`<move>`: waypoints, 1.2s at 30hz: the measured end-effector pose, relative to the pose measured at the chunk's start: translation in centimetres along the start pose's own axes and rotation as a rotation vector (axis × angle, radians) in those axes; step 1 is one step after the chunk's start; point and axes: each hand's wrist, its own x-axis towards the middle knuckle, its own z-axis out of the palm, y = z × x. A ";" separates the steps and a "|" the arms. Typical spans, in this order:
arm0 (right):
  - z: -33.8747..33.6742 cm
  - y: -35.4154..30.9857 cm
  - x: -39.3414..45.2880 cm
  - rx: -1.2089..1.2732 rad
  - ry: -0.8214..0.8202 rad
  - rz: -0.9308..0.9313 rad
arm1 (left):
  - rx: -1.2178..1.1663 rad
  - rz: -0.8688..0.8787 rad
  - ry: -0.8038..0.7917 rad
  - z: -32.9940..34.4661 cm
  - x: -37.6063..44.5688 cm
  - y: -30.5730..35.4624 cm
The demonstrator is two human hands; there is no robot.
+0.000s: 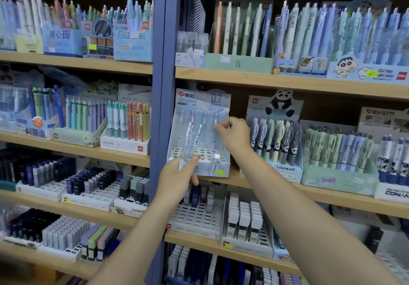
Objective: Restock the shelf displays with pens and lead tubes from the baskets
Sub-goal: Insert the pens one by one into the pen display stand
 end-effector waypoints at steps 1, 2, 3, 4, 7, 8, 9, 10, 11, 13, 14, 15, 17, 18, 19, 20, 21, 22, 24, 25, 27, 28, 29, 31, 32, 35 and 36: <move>-0.1 0.0 -0.3 -0.004 0.015 -0.017 | -0.013 0.001 0.008 -0.1 0.0 -0.2; -0.1 0.0 -0.7 -0.008 0.030 -0.037 | -0.039 0.002 0.010 -0.3 0.0 -0.3; -0.1 0.1 -1.2 -0.015 0.044 -0.058 | -0.072 0.003 0.001 -0.5 0.0 -0.5; 0.0 0.3 -1.7 -0.024 0.051 -0.074 | -0.107 0.005 -0.020 -0.7 -0.1 -0.6; 0.0 0.8 -2.9 -0.069 0.032 -0.080 | -0.191 0.010 -0.096 -0.9 -0.2 -0.7; -0.1 1.1 -2.9 -0.091 0.022 -0.081 | -0.220 0.003 -0.111 -0.9 -0.2 -0.6; -0.2 1.2 -2.9 -0.114 0.016 -0.076 | -0.248 -0.006 -0.121 -0.9 -0.2 -0.6; -0.4 1.2 -2.8 -0.134 0.013 -0.059 | -0.272 -0.015 -0.131 -0.9 -0.3 -0.6; -0.7 1.0 -2.6 -0.147 0.011 -0.036 | -0.291 -0.023 -0.141 -1.0 -0.4 -0.4; -1.2 0.4 -2.4 -0.168 -0.003 -0.018 | -0.333 -0.035 -0.169 -1.0 -0.6 -0.1; -1.3 0.0 -2.4 -0.173 -0.006 -0.038 | -0.357 -0.037 -0.184 -1.1 -0.7 0.1; -1.4 -0.3 -2.5 -0.170 0.005 -0.077 | -0.376 -0.036 -0.199 -1.0 -0.7 0.3; -1.7 -1.2 -3.3 -0.106 0.063 -0.178 | -0.396 -0.027 -0.224 -0.9 -0.6 0.5; -1.9 -1.7 -3.7 -0.050 0.077 -0.211 | -0.400 -0.024 -0.240 -0.8 -0.6 0.7; -2.1 -2.1 -4.2 0.010 0.057 -0.218 | -0.401 -0.022 -0.258 -0.6 -0.5 0.9; -2.4 -2.6 -4.6 0.065 -0.008 -0.198 | -0.400 -0.022 -0.278 -0.5 -0.5 1.0; -2.6 -3.0 -5.1 0.117 -0.101 -0.165 | -0.396 -0.024 -0.298 -0.3 -0.5 1.2; -2.8 -3.3 -5.5 0.139 -0.190 -0.148 | -0.387 -0.026 -0.314 -0.2 -0.6 1.4; -3.0 -3.5 -5.9 0.110 -0.280 -0.166 | -0.380 -0.028 -0.339 -0.1 -0.7 1.5; -3.1 -3.5 -5.9 0.107 -0.296 -0.155 | -0.393 -0.033 -0.346 -0.1 -0.8 1.5; -3.5 -3.6 -5.7 0.176 -0.317 -0.067 | -0.436 -0.051 -0.340 -0.4 -1.1 1.3; -3.7 -3.6 -5.5 0.228 -0.330 -0.018 | -0.451 -0.058 -0.327 -0.6 -1.3 1.1; -3.8 -3.5 -5.4 0.272 -0.344 0.019 | -0.461 -0.061 -0.308 -0.7 -1.4 1.0; -3.9 -3.3 -5.4 0.353 -0.368 0.063 | -0.462 -0.061 -0.253 -0.8 -1.6 0.9; -3.8 -3.3 -5.6 0.387 -0.376 0.076 | -0.455 -0.057 -0.219 -0.8 -1.6 0.9; -3.9 -3.3 -5.9 0.430 -0.378 0.104 | -0.421 -0.026 -0.128 -0.6 -1.4 1.1; -4.0 -3.2 -5.9 0.436 -0.381 0.112 | -0.413 -0.018 -0.109 -0.5 -1.3 1.2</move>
